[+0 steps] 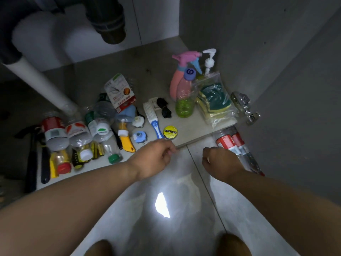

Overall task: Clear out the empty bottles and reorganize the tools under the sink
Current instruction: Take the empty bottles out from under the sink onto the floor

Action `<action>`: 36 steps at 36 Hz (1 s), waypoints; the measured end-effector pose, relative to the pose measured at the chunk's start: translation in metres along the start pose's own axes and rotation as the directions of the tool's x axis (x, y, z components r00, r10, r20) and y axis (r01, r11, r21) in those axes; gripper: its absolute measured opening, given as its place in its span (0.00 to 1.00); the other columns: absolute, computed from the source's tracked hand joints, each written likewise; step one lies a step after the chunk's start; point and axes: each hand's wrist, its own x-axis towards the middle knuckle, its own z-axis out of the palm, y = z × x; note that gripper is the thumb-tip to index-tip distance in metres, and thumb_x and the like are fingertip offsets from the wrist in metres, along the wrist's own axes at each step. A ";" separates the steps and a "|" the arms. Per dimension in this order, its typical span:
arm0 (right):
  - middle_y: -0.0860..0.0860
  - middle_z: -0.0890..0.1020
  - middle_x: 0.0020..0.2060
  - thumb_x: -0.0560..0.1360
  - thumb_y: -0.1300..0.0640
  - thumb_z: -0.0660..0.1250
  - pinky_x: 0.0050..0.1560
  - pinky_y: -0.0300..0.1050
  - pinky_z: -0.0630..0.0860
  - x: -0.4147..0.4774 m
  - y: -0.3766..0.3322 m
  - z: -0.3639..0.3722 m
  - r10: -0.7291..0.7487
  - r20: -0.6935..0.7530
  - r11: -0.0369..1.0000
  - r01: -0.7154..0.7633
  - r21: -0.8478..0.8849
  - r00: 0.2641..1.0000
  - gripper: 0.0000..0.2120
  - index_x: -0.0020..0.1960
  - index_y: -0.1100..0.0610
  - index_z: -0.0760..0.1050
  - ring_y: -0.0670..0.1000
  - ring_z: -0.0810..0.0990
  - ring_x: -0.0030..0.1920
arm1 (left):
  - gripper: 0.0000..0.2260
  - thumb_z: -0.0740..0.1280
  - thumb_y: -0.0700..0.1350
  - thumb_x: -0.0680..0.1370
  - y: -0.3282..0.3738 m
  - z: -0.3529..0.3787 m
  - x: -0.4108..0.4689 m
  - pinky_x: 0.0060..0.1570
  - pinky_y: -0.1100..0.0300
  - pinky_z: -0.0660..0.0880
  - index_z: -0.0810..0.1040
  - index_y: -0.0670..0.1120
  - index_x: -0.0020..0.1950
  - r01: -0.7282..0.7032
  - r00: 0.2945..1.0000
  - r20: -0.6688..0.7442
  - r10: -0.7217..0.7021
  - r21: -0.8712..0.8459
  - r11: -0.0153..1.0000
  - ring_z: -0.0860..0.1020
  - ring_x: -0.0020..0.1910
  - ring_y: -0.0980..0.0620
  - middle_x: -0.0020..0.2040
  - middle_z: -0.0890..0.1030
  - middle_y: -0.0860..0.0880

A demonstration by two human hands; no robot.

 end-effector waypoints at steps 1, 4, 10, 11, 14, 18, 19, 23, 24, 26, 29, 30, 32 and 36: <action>0.53 0.83 0.44 0.78 0.50 0.60 0.44 0.48 0.80 0.002 -0.008 -0.004 -0.034 -0.014 0.999 0.034 0.028 0.999 0.09 0.49 0.53 0.76 0.57 0.82 0.44 | 0.11 0.64 0.39 0.79 -0.006 -0.008 -0.002 0.55 0.57 0.76 0.81 0.48 0.58 -0.007 0.998 -0.057 0.008 0.014 1.000 0.79 0.52 0.51 0.53 0.80 0.50; 0.50 0.83 0.41 0.76 0.50 0.62 0.40 0.45 0.77 0.008 -0.032 -0.017 -0.105 -0.069 0.983 0.114 0.143 0.992 0.07 0.47 0.52 0.77 0.55 0.82 0.44 | 0.10 0.66 0.39 0.77 -0.029 -0.030 -0.010 0.53 0.55 0.76 0.81 0.50 0.56 0.026 0.968 -0.251 -0.007 0.071 0.997 0.78 0.49 0.51 0.51 0.78 0.51; 0.48 0.83 0.39 0.76 0.53 0.64 0.42 0.45 0.77 0.027 -0.088 -0.038 -0.227 -0.082 0.915 0.241 0.324 0.970 0.05 0.46 0.50 0.79 0.51 0.81 0.41 | 0.07 0.69 0.40 0.76 -0.070 -0.070 -0.033 0.51 0.53 0.74 0.79 0.48 0.53 0.187 0.762 -0.645 -0.060 0.130 0.974 0.75 0.54 0.45 0.54 0.75 0.45; 0.48 0.82 0.40 0.76 0.54 0.65 0.42 0.43 0.76 0.031 -0.099 -0.041 -0.234 -0.092 0.900 0.251 0.356 0.968 0.05 0.47 0.50 0.80 0.51 0.80 0.41 | 0.07 0.69 0.42 0.75 -0.075 -0.076 -0.036 0.52 0.49 0.74 0.79 0.47 0.52 0.239 0.715 -0.697 -0.054 0.171 0.956 0.75 0.54 0.42 0.53 0.75 0.44; 0.49 0.82 0.41 0.75 0.57 0.66 0.44 0.45 0.77 0.046 -0.131 -0.049 -0.248 -0.147 0.835 0.288 0.469 0.957 0.04 0.45 0.53 0.79 0.50 0.80 0.42 | 0.12 0.70 0.46 0.73 -0.086 -0.092 -0.037 0.52 0.45 0.74 0.77 0.47 0.56 0.411 0.624 -0.773 -0.112 0.203 0.889 0.72 0.56 0.37 0.54 0.73 0.41; 0.56 0.81 0.45 0.75 0.60 0.68 0.48 0.52 0.78 0.075 -0.169 -0.056 -0.165 -0.200 0.778 0.252 0.575 0.966 0.04 0.49 0.58 0.76 0.55 0.80 0.45 | 0.25 0.70 0.57 0.74 -0.101 -0.110 -0.027 0.62 0.44 0.71 0.70 0.53 0.70 0.590 0.586 -0.716 -0.381 0.054 0.806 0.67 0.67 0.37 0.68 0.67 0.42; 0.58 0.80 0.48 0.75 0.59 0.69 0.48 0.52 0.77 0.082 -0.178 -0.059 -0.124 -0.200 0.766 0.222 0.603 0.972 0.07 0.51 0.58 0.74 0.56 0.80 0.46 | 0.27 0.68 0.60 0.76 -0.106 -0.116 -0.022 0.66 0.44 0.69 0.68 0.56 0.73 0.615 0.588 -0.676 -0.444 0.017 0.788 0.64 0.70 0.38 0.72 0.64 0.42; 0.60 0.73 0.59 0.74 0.52 0.72 0.52 0.50 0.75 0.113 -0.198 -0.065 0.075 -0.216 0.730 0.094 0.677 0.973 0.21 0.60 0.59 0.68 0.61 0.76 0.56 | 0.31 0.62 0.64 0.79 -0.126 -0.132 -0.010 0.72 0.44 0.66 0.59 0.59 0.80 0.599 0.688 -0.474 -0.549 -0.056 0.799 0.64 0.75 0.38 0.78 0.62 0.43; 0.60 0.71 0.61 0.73 0.49 0.73 0.54 0.48 0.73 0.121 -0.201 -0.067 0.121 -0.197 0.731 0.047 0.680 0.973 0.26 0.63 0.58 0.67 0.61 0.75 0.59 | 0.30 0.62 0.63 0.80 -0.129 -0.134 -0.008 0.71 0.45 0.68 0.59 0.59 0.80 0.564 0.719 -0.457 -0.524 -0.057 0.824 0.66 0.74 0.38 0.77 0.65 0.42; 0.60 0.68 0.65 0.71 0.42 0.74 0.58 0.49 0.70 0.135 -0.207 -0.068 0.203 -0.155 0.735 -0.046 0.677 0.967 0.35 0.68 0.58 0.64 0.61 0.71 0.65 | 0.31 0.65 0.58 0.80 -0.131 -0.135 -0.004 0.69 0.47 0.70 0.59 0.58 0.81 0.485 0.771 -0.441 -0.459 -0.061 0.873 0.69 0.71 0.39 0.74 0.69 0.41; 0.61 0.66 0.68 0.69 0.38 0.75 0.65 0.53 0.71 0.150 -0.213 -0.068 0.292 -0.120 0.725 -0.138 0.675 0.949 0.44 0.73 0.59 0.58 0.62 0.68 0.69 | 0.32 0.66 0.55 0.80 -0.129 -0.134 0.006 0.70 0.46 0.68 0.55 0.59 0.82 0.396 0.847 -0.378 -0.375 -0.024 0.918 0.68 0.73 0.40 0.75 0.69 0.43; 0.61 0.65 0.69 0.68 0.36 0.75 0.66 0.55 0.71 0.154 -0.214 -0.068 0.304 -0.105 0.727 -0.160 0.668 0.947 0.47 0.74 0.57 0.56 0.63 0.67 0.70 | 0.33 0.65 0.56 0.80 -0.129 -0.133 0.011 0.71 0.45 0.67 0.53 0.60 0.82 0.392 0.863 -0.353 -0.360 0.021 0.920 0.65 0.75 0.40 0.77 0.66 0.44; 0.62 0.63 0.71 0.68 0.35 0.74 0.67 0.57 0.71 0.159 -0.215 -0.068 0.311 -0.074 0.742 -0.193 0.642 0.948 0.49 0.77 0.53 0.52 0.63 0.65 0.71 | 0.33 0.63 0.60 0.80 -0.130 -0.132 0.021 0.74 0.42 0.61 0.50 0.63 0.82 0.412 0.878 -0.314 -0.362 0.109 0.905 0.59 0.78 0.40 0.81 0.60 0.45; 0.61 0.62 0.72 0.69 0.31 0.68 0.67 0.61 0.70 0.164 -0.215 -0.067 0.259 -0.045 0.815 -0.194 0.546 0.965 0.47 0.78 0.39 0.46 0.65 0.64 0.72 | 0.30 0.59 0.64 0.79 -0.133 -0.129 0.037 0.75 0.42 0.55 0.54 0.63 0.80 0.452 0.876 -0.270 -0.400 0.171 0.875 0.55 0.80 0.39 0.82 0.53 0.44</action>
